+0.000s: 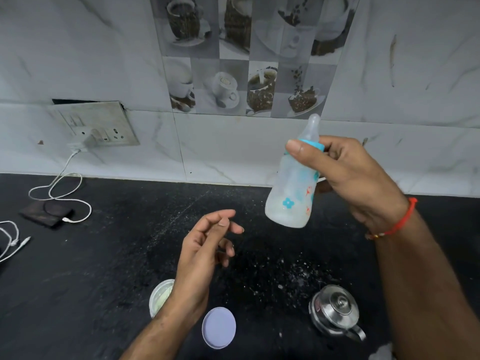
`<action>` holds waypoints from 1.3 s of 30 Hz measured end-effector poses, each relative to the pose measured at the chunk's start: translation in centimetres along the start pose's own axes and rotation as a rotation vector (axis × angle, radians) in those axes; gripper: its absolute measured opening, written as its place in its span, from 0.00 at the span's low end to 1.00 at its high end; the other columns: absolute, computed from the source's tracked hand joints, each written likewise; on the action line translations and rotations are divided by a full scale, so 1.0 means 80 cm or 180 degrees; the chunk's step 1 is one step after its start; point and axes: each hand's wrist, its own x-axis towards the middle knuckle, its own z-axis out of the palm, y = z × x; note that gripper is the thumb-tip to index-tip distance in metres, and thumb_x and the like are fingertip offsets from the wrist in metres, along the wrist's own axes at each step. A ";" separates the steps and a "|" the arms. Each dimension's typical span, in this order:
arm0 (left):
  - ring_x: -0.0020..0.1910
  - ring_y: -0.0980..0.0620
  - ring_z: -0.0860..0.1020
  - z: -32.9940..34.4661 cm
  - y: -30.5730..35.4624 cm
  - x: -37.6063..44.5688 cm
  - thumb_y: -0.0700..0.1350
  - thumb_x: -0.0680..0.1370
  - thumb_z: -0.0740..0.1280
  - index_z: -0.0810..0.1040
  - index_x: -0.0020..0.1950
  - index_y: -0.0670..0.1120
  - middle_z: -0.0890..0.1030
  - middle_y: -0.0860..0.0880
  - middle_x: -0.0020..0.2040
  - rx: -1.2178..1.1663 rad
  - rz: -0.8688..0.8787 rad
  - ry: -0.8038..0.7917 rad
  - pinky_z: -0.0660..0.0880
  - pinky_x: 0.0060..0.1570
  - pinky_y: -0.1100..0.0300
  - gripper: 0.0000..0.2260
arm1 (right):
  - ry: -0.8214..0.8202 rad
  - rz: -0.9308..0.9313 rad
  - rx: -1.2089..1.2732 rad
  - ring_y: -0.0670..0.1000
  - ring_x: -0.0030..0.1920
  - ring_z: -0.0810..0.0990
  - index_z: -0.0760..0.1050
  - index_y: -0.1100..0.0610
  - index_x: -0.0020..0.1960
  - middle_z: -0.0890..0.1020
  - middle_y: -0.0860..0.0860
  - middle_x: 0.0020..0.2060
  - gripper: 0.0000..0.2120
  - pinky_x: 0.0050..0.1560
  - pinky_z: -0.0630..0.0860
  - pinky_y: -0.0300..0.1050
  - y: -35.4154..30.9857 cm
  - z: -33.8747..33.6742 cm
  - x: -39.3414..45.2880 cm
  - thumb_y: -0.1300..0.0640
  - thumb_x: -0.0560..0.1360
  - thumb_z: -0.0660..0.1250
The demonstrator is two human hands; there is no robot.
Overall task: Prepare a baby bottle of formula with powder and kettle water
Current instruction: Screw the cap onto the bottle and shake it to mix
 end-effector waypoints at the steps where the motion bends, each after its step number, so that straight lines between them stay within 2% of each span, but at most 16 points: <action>1: 0.32 0.52 0.73 0.001 0.001 0.000 0.46 0.80 0.66 0.83 0.57 0.49 0.84 0.46 0.46 -0.0001 0.0007 -0.0009 0.68 0.30 0.60 0.09 | 0.0059 -0.0033 0.0086 0.47 0.38 0.86 0.83 0.60 0.48 0.87 0.50 0.39 0.21 0.36 0.79 0.39 -0.002 0.000 0.001 0.42 0.69 0.71; 5: 0.32 0.52 0.72 0.002 0.002 0.001 0.47 0.79 0.67 0.84 0.55 0.50 0.84 0.46 0.45 0.0008 0.0046 -0.0032 0.68 0.30 0.60 0.09 | 0.0214 -0.0195 0.0468 0.49 0.41 0.86 0.83 0.56 0.49 0.87 0.52 0.42 0.17 0.37 0.80 0.41 -0.009 0.002 -0.002 0.44 0.70 0.70; 9: 0.32 0.51 0.72 0.002 0.002 0.002 0.47 0.79 0.67 0.83 0.57 0.48 0.84 0.46 0.45 0.0025 0.0047 -0.0028 0.68 0.30 0.60 0.10 | 0.0140 -0.0273 0.0789 0.54 0.49 0.86 0.81 0.60 0.57 0.86 0.62 0.51 0.21 0.41 0.81 0.42 -0.010 0.002 -0.005 0.46 0.72 0.69; 11: 0.32 0.52 0.72 0.001 0.003 0.001 0.47 0.78 0.67 0.83 0.57 0.48 0.84 0.46 0.45 0.0025 0.0053 -0.0033 0.68 0.30 0.60 0.10 | 0.0036 -0.0313 0.0967 0.53 0.50 0.86 0.79 0.61 0.60 0.86 0.61 0.52 0.19 0.43 0.81 0.44 -0.009 0.001 -0.007 0.49 0.75 0.70; 13: 0.32 0.52 0.73 0.001 0.003 0.001 0.46 0.80 0.67 0.83 0.57 0.48 0.85 0.46 0.45 0.0042 0.0041 -0.0032 0.68 0.31 0.60 0.09 | -0.0081 -0.0372 0.1102 0.52 0.51 0.85 0.78 0.60 0.60 0.87 0.59 0.51 0.15 0.44 0.81 0.44 -0.008 0.000 -0.009 0.52 0.78 0.66; 16: 0.32 0.51 0.73 0.001 0.001 0.000 0.45 0.81 0.66 0.83 0.57 0.47 0.84 0.46 0.45 0.0037 0.0034 -0.0027 0.68 0.30 0.60 0.09 | -0.0119 -0.0412 0.1219 0.52 0.52 0.85 0.78 0.60 0.60 0.87 0.57 0.50 0.16 0.45 0.81 0.44 -0.006 -0.003 -0.010 0.53 0.78 0.61; 19: 0.32 0.51 0.72 0.002 0.001 0.000 0.45 0.81 0.66 0.83 0.58 0.47 0.84 0.46 0.46 0.0031 0.0033 -0.0046 0.68 0.30 0.60 0.09 | -0.0100 -0.0497 0.1044 0.52 0.51 0.85 0.79 0.59 0.59 0.87 0.57 0.49 0.15 0.44 0.80 0.43 -0.007 -0.005 -0.010 0.52 0.78 0.61; 21: 0.33 0.51 0.72 0.003 0.001 0.000 0.46 0.81 0.66 0.83 0.57 0.48 0.84 0.46 0.46 0.0040 0.0034 -0.0053 0.68 0.30 0.60 0.09 | -0.0014 -0.0542 0.0872 0.52 0.49 0.85 0.79 0.57 0.58 0.87 0.57 0.48 0.14 0.43 0.80 0.42 -0.008 -0.005 -0.009 0.51 0.78 0.65; 23: 0.33 0.51 0.72 0.003 0.000 0.000 0.46 0.81 0.66 0.83 0.57 0.48 0.85 0.46 0.46 0.0029 0.0028 -0.0046 0.68 0.30 0.60 0.09 | 0.0080 -0.0690 0.0340 0.51 0.48 0.84 0.80 0.54 0.56 0.86 0.56 0.49 0.16 0.45 0.80 0.42 -0.010 -0.003 -0.008 0.45 0.74 0.73; 25: 0.33 0.51 0.72 0.003 -0.001 0.000 0.45 0.81 0.66 0.83 0.57 0.48 0.85 0.46 0.46 0.0027 0.0031 -0.0038 0.68 0.30 0.60 0.09 | 0.0046 -0.0752 -0.0203 0.52 0.47 0.84 0.81 0.53 0.55 0.86 0.53 0.49 0.19 0.48 0.81 0.44 -0.008 0.000 -0.005 0.41 0.71 0.75; 29: 0.33 0.51 0.73 0.001 0.000 -0.001 0.45 0.82 0.65 0.83 0.57 0.48 0.84 0.46 0.46 0.0035 0.0039 -0.0047 0.68 0.30 0.61 0.08 | 0.0106 -0.0673 -0.0080 0.52 0.48 0.86 0.81 0.52 0.53 0.87 0.52 0.48 0.19 0.48 0.82 0.46 -0.006 -0.001 -0.005 0.40 0.70 0.75; 32: 0.32 0.51 0.73 0.001 0.000 -0.001 0.44 0.82 0.65 0.83 0.58 0.48 0.85 0.46 0.46 0.0028 0.0030 -0.0024 0.68 0.30 0.60 0.08 | -0.0131 -0.0374 0.0334 0.57 0.48 0.86 0.82 0.56 0.51 0.87 0.58 0.48 0.20 0.49 0.83 0.49 -0.004 0.001 -0.006 0.42 0.68 0.73; 35: 0.32 0.51 0.73 -0.001 -0.001 -0.002 0.45 0.81 0.66 0.83 0.58 0.48 0.85 0.46 0.46 0.0020 0.0021 -0.0003 0.68 0.30 0.61 0.09 | -0.0038 -0.0419 -0.0333 0.55 0.48 0.86 0.83 0.56 0.51 0.87 0.55 0.47 0.26 0.53 0.84 0.56 0.009 0.001 0.003 0.35 0.66 0.74; 37: 0.32 0.51 0.73 -0.001 0.000 -0.003 0.45 0.81 0.66 0.83 0.58 0.47 0.85 0.46 0.46 0.0023 0.0023 0.0007 0.68 0.30 0.61 0.09 | -0.0057 -0.0278 -0.0355 0.55 0.47 0.87 0.83 0.57 0.52 0.87 0.55 0.46 0.26 0.55 0.82 0.62 0.014 0.003 0.004 0.36 0.67 0.74; 39: 0.32 0.51 0.73 -0.002 0.000 -0.002 0.44 0.82 0.65 0.83 0.58 0.47 0.85 0.46 0.46 0.0030 0.0030 0.0012 0.68 0.30 0.60 0.09 | -0.0001 -0.0294 -0.0385 0.56 0.48 0.87 0.83 0.56 0.52 0.87 0.55 0.46 0.25 0.55 0.82 0.62 0.016 0.003 0.003 0.37 0.66 0.74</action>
